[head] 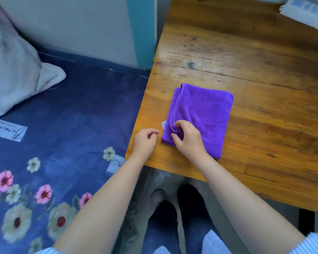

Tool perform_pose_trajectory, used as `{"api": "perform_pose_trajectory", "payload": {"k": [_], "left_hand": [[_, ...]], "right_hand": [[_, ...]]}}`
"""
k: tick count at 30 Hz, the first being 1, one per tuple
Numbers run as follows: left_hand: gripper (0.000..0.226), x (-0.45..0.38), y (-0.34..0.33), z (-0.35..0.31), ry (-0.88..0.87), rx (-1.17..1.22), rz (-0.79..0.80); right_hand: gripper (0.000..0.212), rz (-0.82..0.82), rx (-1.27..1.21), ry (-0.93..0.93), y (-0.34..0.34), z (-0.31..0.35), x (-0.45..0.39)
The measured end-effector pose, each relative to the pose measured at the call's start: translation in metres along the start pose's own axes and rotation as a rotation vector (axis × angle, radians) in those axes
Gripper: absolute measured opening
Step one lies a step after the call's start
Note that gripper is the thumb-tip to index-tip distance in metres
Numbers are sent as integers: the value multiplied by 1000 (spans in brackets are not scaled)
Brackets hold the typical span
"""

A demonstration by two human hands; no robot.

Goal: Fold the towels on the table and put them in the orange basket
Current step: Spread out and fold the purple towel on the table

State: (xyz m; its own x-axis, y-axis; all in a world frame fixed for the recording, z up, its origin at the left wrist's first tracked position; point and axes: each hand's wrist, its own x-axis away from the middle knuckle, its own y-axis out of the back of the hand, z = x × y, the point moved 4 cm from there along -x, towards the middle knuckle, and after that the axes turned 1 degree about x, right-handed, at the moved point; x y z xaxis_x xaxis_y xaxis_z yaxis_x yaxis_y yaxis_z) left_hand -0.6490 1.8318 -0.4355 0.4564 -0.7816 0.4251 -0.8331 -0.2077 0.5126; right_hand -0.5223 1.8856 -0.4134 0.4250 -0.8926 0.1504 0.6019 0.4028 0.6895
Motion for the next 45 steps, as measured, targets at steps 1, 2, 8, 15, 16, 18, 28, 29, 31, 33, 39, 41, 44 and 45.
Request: {"api": "perform_pose_trajectory", "payload": {"k": [1, 2, 8, 15, 16, 18, 28, 29, 31, 33, 39, 41, 44, 45], "left_hand": [[27, -2, 0, -1, 17, 17, 8], [27, -5, 0, -2, 26, 25, 18], [33, -22, -15, -27, 2, -87, 122], [40, -23, -30, -31, 12, -397, 161], [36, -23, -29, -30, 13, -418, 156], [31, -21, -27, -31, 0, -456, 133], [37, -7, -30, -34, -22, -441, 34], [35, -5, -30, -32, -23, -415, 33], [30, -1, -29, -28, -15, -342, 30], [25, 3, -27, -24, -5, -257, 13], [28, 0, -23, -15, 82, -184, -20], [38, 0, -26, -14, 64, -306, -19], [56, 4, -26, -25, -147, -532, -98], [57, 6, -27, -32, -290, -598, -109]], "right_hand": [[31, 21, -34, -11, 1, -3, 3], [33, 17, -81, -30, 4, -7, 7], [26, -222, 35, -1, 53, -33, 8], [37, -148, 422, -5, 74, -43, -64], [41, -92, 471, -19, 70, -40, -78], [42, 14, 540, -35, 61, -32, -104], [26, 233, 192, -69, 66, -15, -135], [25, 257, 131, -66, 69, -13, -135], [23, 278, 82, -53, 71, -10, -136], [22, 295, 95, -36, 65, -8, -140], [26, 209, 384, -29, 38, -18, -148], [32, 151, 562, 20, 35, -21, -143], [40, 68, 685, 144, 39, -24, -132], [41, 30, 677, 175, 43, -26, -126]]}}
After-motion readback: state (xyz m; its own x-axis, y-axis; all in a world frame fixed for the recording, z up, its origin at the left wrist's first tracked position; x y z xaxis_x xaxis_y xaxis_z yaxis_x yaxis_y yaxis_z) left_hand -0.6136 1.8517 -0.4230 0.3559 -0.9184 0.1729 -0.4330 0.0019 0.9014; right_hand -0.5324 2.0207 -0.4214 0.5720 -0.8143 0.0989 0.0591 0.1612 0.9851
